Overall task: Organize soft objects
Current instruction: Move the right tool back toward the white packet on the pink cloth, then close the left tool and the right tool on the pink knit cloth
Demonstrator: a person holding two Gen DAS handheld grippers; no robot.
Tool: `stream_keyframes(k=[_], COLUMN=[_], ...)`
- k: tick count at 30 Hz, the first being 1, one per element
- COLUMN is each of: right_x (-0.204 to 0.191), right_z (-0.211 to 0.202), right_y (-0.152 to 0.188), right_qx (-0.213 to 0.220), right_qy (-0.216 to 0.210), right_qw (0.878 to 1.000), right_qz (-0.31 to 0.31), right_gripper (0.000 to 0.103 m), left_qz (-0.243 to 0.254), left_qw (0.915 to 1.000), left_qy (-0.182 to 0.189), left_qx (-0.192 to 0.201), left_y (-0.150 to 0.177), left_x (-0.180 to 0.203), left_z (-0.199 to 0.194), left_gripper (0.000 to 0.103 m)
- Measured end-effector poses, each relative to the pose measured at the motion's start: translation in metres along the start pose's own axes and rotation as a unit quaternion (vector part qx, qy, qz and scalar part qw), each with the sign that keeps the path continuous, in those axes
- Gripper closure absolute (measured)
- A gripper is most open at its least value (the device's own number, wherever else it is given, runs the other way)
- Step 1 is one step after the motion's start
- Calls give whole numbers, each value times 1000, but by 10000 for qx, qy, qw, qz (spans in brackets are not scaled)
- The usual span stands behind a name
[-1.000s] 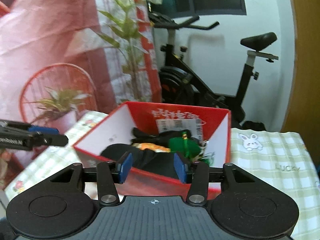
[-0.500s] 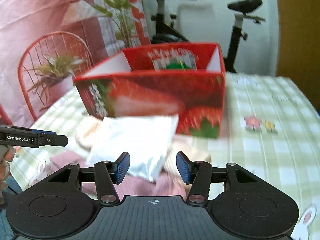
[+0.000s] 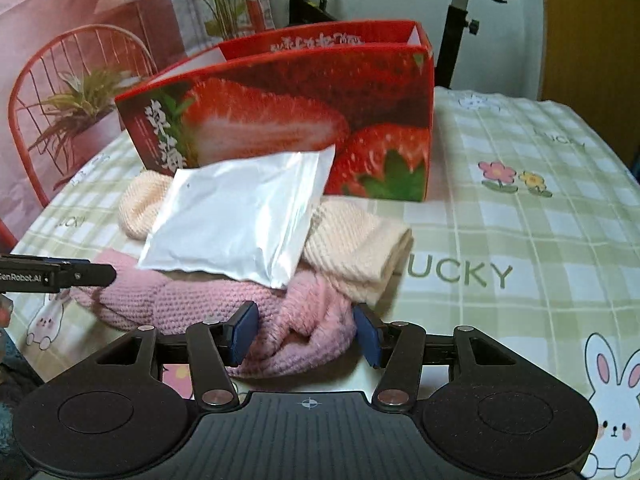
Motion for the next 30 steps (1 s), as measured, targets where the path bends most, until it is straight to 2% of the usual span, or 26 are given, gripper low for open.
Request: stream_keyframes(k=[10, 28, 29, 30], right_x=[0, -3, -3, -4], right_z=[2, 5, 5, 5], right_y=[0, 0, 0, 1], right_qx=[58, 70, 74, 69], right_qy=[-10, -91, -91, -90], right_qw=[10000, 9999, 9999, 9999], right_qz=[-19, 81, 83, 83], right_gripper=[45, 34, 32, 25], left_qz=[168, 189, 194, 200], left_qw=[9999, 9998, 9998, 9998], left_qy=[-17, 16, 11, 6], left_qx=[29, 7, 7, 6], left_y=[3, 3, 3, 3], left_x=[6, 7, 7, 8], left_z=[3, 4, 4, 4], left_gripper=[38, 35, 35, 35])
Point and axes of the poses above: each gripper's, at about its wrist camera, not at the fingertips, and z roughly the way its jaws point, x to its right, y to its underside, the point moved 1 cm from there along z, roughly the way its jaws point, and after that the axes turned 3 degrees about -x, right-handed, at the moved point
